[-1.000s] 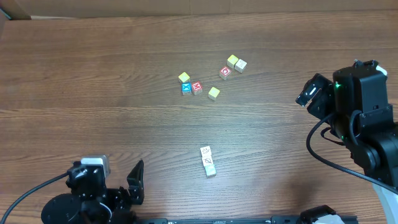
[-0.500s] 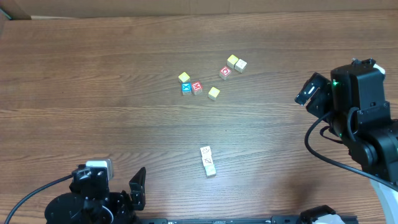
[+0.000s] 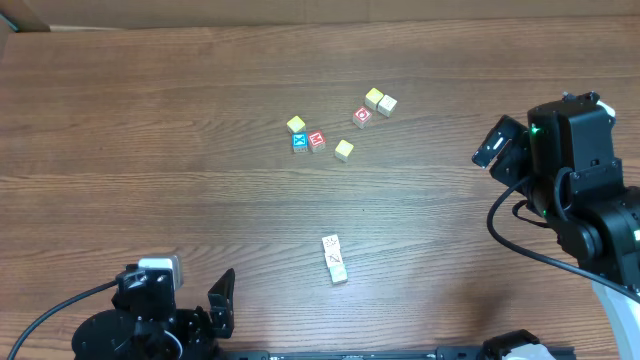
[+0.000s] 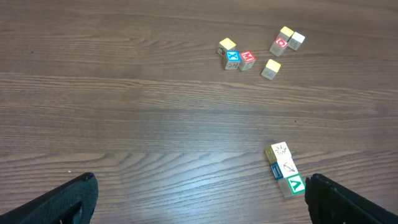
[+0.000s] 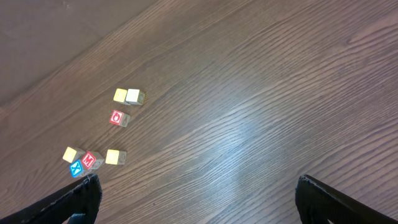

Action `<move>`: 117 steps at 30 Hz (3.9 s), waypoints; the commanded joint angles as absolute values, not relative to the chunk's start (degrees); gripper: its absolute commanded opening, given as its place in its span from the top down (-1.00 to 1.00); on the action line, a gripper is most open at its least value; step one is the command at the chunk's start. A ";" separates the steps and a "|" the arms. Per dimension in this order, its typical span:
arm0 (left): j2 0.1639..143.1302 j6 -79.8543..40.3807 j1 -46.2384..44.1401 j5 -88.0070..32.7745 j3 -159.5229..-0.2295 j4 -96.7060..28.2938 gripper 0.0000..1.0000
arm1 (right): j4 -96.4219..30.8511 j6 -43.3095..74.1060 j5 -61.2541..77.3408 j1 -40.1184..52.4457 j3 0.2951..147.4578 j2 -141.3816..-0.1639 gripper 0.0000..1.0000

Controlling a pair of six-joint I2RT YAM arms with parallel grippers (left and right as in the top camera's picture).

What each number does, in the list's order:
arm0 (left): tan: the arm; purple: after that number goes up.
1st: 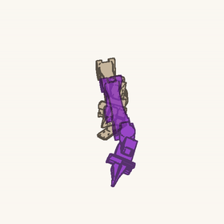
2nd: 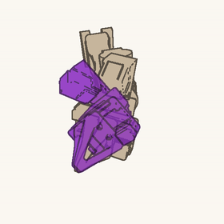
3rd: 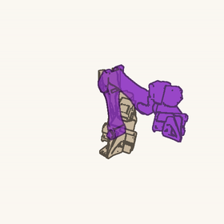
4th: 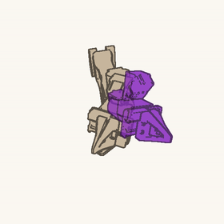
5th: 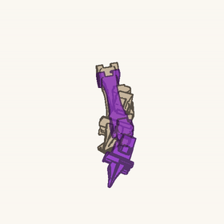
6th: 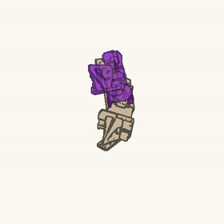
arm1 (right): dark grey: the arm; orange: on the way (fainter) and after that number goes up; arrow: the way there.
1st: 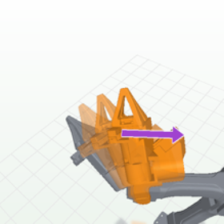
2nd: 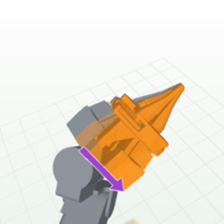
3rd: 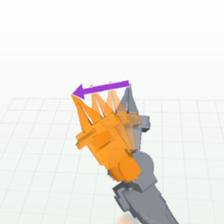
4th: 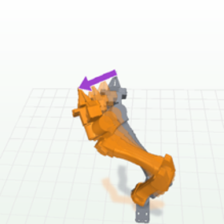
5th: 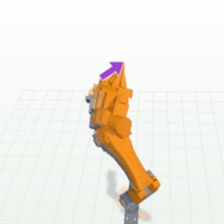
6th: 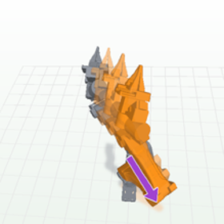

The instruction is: Flip 3 blocks

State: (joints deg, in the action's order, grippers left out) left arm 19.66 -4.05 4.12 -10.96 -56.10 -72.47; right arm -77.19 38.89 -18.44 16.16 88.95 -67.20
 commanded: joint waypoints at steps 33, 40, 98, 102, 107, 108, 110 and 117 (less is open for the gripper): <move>19.44 -2.96 4.05 -11.64 -56.73 -72.58 -1.00 | -47.42 50.61 -13.13 11.00 48.53 -13.56 -1.00; 19.44 -2.96 4.05 -11.64 -56.73 -72.66 -1.00 | -25.82 50.57 -10.13 9.61 24.14 -1.76 -1.00; 19.44 -2.96 4.05 -11.64 -56.73 -72.66 -1.00 | -5.63 -4.97 -2.85 9.61 0.97 -0.21 -1.00; 19.44 -2.96 4.05 -11.64 -56.73 -72.66 -1.00 | -5.61 -4.97 -2.85 9.61 0.97 -0.21 -1.00; 19.44 -2.96 4.05 -11.64 -56.73 -72.66 -1.00 | -5.61 -4.97 -2.85 9.61 0.97 -0.23 -1.00; 19.44 -2.96 4.05 -11.64 -56.73 -72.66 -1.00 | -5.61 -4.97 -2.85 9.61 0.97 -0.23 -1.00; 19.44 -2.96 4.05 -11.64 -56.73 -72.66 -1.00 | -5.61 -4.97 -2.85 9.61 0.97 -0.23 -1.00; 19.44 -2.98 4.05 -11.64 -56.73 -72.69 -1.00 | -5.61 -4.97 -2.85 9.61 0.97 -0.23 -1.00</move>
State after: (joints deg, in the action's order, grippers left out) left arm 19.66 -4.03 4.12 -10.96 -56.10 -72.69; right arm -6.04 -4.54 -2.37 9.78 1.48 -0.84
